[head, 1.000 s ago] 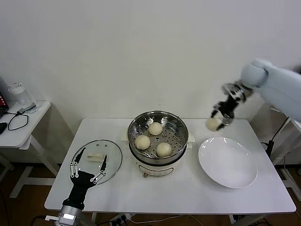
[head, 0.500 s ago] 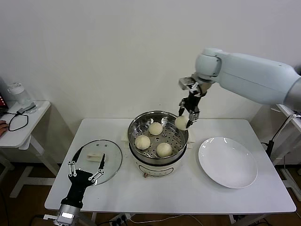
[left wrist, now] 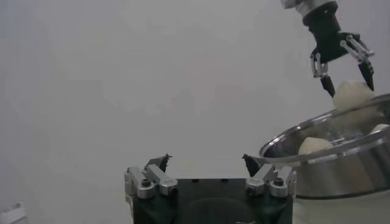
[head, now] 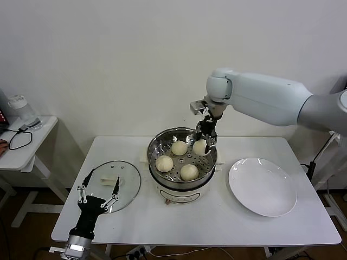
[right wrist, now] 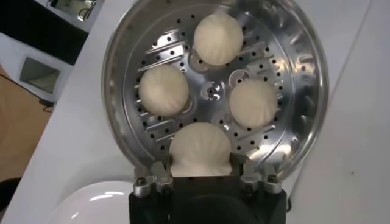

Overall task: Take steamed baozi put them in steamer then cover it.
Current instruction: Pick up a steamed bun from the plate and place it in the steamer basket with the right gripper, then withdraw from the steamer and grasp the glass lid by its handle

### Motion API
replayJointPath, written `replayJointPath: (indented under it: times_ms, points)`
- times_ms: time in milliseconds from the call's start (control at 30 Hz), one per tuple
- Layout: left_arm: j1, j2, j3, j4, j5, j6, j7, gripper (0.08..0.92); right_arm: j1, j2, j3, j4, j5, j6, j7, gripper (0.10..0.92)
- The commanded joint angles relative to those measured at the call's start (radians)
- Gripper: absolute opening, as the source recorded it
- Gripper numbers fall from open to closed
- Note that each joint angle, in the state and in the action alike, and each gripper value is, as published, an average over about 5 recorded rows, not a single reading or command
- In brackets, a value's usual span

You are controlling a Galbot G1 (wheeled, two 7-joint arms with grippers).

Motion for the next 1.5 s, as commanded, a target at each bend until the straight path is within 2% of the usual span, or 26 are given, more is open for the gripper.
replayJointPath:
  times_ms: [33,533,767,833,1033,1133,1200,1267,1500]
  points:
    - [0.002,0.0,-0.003,0.001,0.0,-0.002,0.0,0.823,-0.063,0.03,0.005,-0.035,-0.053,-0.004,0.012,0.662]
    - [0.001,-0.002,-0.004,-0.002,0.0,-0.001,-0.002,0.823,-0.076,0.016,0.018,-0.039,-0.092,0.001,0.012,0.686]
    - [0.005,-0.001,-0.007,-0.008,0.002,0.006,-0.004,0.823,-0.076,0.014,0.033,-0.032,-0.096,0.004,0.02,0.805]
    - [0.004,-0.001,-0.006,-0.008,0.002,0.005,-0.005,0.823,-0.071,0.009,0.04,-0.025,-0.096,0.005,0.019,0.817]
    - [0.004,-0.004,0.0,-0.014,0.006,0.007,-0.006,0.823,-0.055,-0.049,0.108,0.05,-0.095,0.013,0.02,0.822]
    - [0.005,-0.003,-0.001,-0.021,0.013,0.009,-0.008,0.823,-0.058,-0.114,0.209,0.113,-0.071,0.031,0.066,0.823]
    - [0.004,-0.003,-0.003,-0.024,0.026,0.011,-0.012,0.823,-0.074,-0.173,0.283,0.16,-0.024,0.051,0.16,0.823]
    - [0.001,-0.003,-0.004,-0.026,0.042,0.015,-0.021,0.823,-0.101,-0.236,0.332,0.21,0.026,0.093,0.331,0.823]
    - [-0.017,0.005,-0.015,-0.054,0.097,0.049,-0.069,0.823,-0.323,-0.452,0.497,0.407,0.123,0.252,1.204,0.823]
